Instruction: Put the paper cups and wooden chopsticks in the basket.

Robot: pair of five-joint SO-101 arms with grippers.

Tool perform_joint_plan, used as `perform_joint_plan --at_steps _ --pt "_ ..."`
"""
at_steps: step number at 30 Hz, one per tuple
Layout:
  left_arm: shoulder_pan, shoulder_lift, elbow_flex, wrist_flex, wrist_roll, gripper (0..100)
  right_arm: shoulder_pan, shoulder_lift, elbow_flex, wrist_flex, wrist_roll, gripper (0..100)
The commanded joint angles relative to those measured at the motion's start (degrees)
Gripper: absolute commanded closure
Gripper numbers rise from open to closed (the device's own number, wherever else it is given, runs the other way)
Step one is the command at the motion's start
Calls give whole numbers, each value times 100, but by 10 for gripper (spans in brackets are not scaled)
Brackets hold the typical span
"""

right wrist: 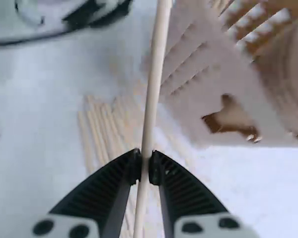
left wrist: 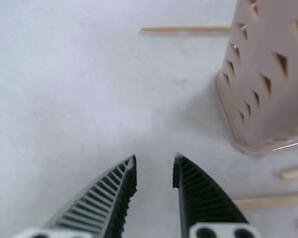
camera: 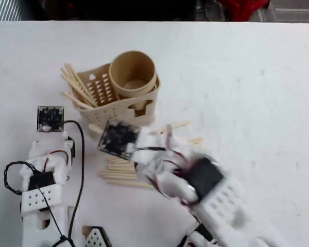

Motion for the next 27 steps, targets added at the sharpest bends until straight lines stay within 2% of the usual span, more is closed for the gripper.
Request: perform_joint_plan --at_steps 1,7,11,13,19,23,25,27 --pt "48 40 -44 -149 -70 858 -4 -224 -1284 -391 -475 981" --pt "48 40 -44 -132 -70 858 -4 549 -2031 -2756 -1160 981" --pt "48 40 -44 -123 -70 858 -4 1604 -2127 -4655 -1213 981" --pt "48 40 -44 -123 -70 858 4 2123 -2233 -5147 -1248 981" --pt "40 40 -44 -123 -70 859 -22 3134 -2321 -5719 -1266 981" --pt "48 40 -44 -123 -70 859 13 3319 -2303 -5710 -1371 978" --pt "48 40 -44 -123 -70 859 13 3257 -2215 -5552 -1793 931" --pt "48 40 -44 -123 -70 859 4 3081 -2171 -5323 -2127 830"
